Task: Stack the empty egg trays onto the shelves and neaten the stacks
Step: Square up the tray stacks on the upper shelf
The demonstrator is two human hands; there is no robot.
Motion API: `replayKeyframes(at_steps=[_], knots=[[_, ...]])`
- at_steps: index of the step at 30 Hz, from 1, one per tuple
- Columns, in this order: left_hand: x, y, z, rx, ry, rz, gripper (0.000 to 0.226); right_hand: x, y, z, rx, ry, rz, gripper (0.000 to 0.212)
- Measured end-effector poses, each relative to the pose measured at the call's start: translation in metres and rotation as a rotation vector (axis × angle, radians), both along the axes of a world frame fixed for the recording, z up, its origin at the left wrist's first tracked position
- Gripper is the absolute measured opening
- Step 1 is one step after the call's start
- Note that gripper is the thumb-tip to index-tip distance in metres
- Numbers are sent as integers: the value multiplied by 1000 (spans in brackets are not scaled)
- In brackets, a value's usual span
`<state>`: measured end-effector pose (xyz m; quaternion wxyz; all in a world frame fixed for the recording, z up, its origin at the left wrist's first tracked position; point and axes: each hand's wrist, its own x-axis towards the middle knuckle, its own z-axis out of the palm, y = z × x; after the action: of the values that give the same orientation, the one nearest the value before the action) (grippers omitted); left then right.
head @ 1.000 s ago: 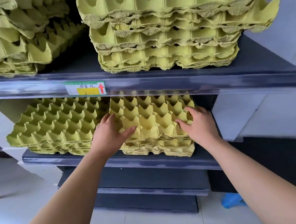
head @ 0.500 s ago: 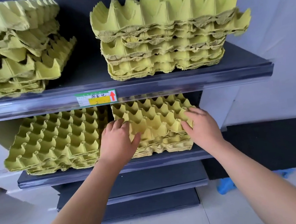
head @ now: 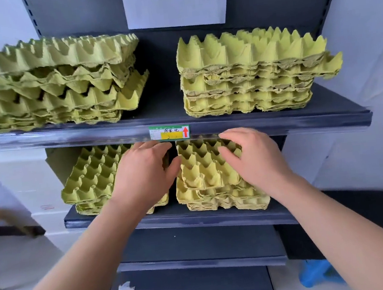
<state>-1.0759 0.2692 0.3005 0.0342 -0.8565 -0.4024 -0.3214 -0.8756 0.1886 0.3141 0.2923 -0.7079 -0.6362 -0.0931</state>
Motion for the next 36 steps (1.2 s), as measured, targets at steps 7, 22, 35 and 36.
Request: replayKeyframes(at_steps=[7,22,35,36], knots=[[-70,42,56,91,-93,97,42,-62,52,64,105,-29,74,38],[-209,212,123,-70,97,277,89,-157,196,125,10,93,-93,68],[-220,232,138,-67,-249,89,79,-168,214,139,187,135,-82,55],[-221,232,137,-64,-248,100,81,-169,215,139,188,134,-79,55]])
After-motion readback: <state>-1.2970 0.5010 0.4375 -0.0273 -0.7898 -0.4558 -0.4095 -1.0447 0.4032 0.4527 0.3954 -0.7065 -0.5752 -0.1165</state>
